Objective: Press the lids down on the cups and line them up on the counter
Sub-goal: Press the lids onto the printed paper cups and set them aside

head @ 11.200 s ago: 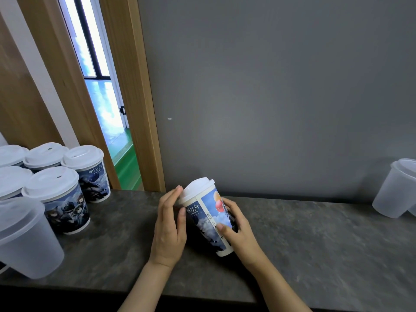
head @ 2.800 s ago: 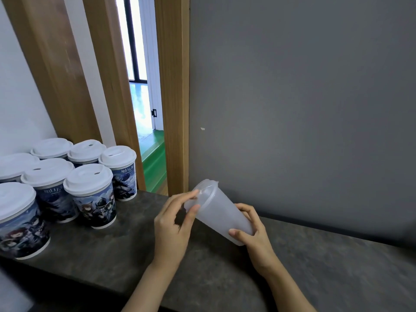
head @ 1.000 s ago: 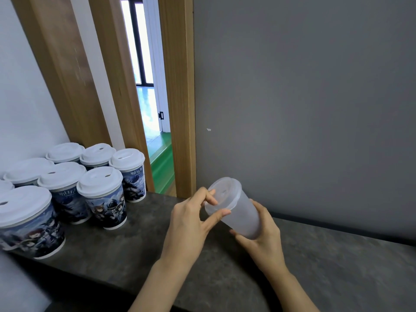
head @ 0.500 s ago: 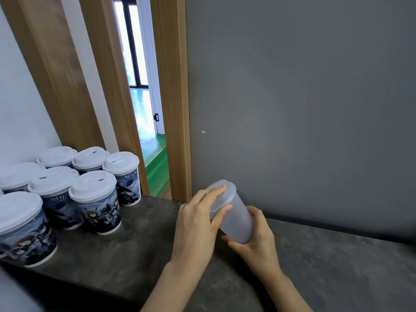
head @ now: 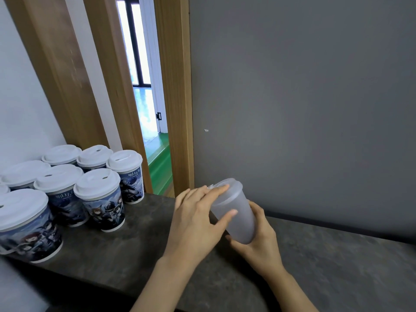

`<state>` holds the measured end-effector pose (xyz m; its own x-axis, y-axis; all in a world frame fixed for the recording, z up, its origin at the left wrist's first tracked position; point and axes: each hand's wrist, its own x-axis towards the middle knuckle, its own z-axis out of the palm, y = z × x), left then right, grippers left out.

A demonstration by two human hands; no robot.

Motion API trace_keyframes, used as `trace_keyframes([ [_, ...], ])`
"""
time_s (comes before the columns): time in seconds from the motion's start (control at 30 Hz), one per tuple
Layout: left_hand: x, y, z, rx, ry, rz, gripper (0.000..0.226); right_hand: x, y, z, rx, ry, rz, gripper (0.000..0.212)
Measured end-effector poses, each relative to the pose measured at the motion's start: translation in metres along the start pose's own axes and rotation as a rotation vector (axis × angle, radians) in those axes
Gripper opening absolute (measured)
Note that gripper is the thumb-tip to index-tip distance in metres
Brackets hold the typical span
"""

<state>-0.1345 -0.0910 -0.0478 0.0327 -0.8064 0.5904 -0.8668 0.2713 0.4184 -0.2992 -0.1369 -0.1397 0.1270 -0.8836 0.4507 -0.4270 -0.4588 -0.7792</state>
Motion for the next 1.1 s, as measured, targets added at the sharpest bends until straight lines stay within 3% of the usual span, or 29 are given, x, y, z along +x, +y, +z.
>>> trace_keyframes([
  [0.13,0.001,0.010,0.002,0.014,0.074,0.008,0.046,-0.001,-0.003,0.001,-0.024,0.010,-0.022,0.091],
  [0.27,0.003,0.013,0.008,-0.016,0.122,0.089,0.044,0.001,-0.002,-0.001,0.184,-0.030,0.005,0.091],
  [0.4,-0.002,-0.001,0.013,-0.084,0.073,0.146,0.053,0.003,0.000,-0.001,0.304,-0.128,0.070,0.094],
  [0.53,0.000,-0.016,0.008,-0.106,-0.092,0.113,0.073,0.002,-0.001,0.001,0.226,-0.104,0.066,0.094],
  [0.63,0.003,-0.018,0.005,-0.019,-0.141,0.117,0.058,0.002,0.000,0.001,0.086,-0.052,-0.002,0.095],
  [0.73,0.005,-0.013,0.003,-0.004,-0.063,0.108,0.040,0.000,0.000,0.003,-0.005,-0.077,-0.027,0.097],
  [0.87,0.003,-0.011,0.007,-0.081,-0.089,0.136,0.025,0.001,-0.001,0.005,0.035,-0.082,-0.012,0.096],
  [1.1,0.006,-0.033,0.003,-0.141,-0.209,0.091,0.045,0.004,0.000,0.003,0.250,-0.230,0.119,0.092],
])
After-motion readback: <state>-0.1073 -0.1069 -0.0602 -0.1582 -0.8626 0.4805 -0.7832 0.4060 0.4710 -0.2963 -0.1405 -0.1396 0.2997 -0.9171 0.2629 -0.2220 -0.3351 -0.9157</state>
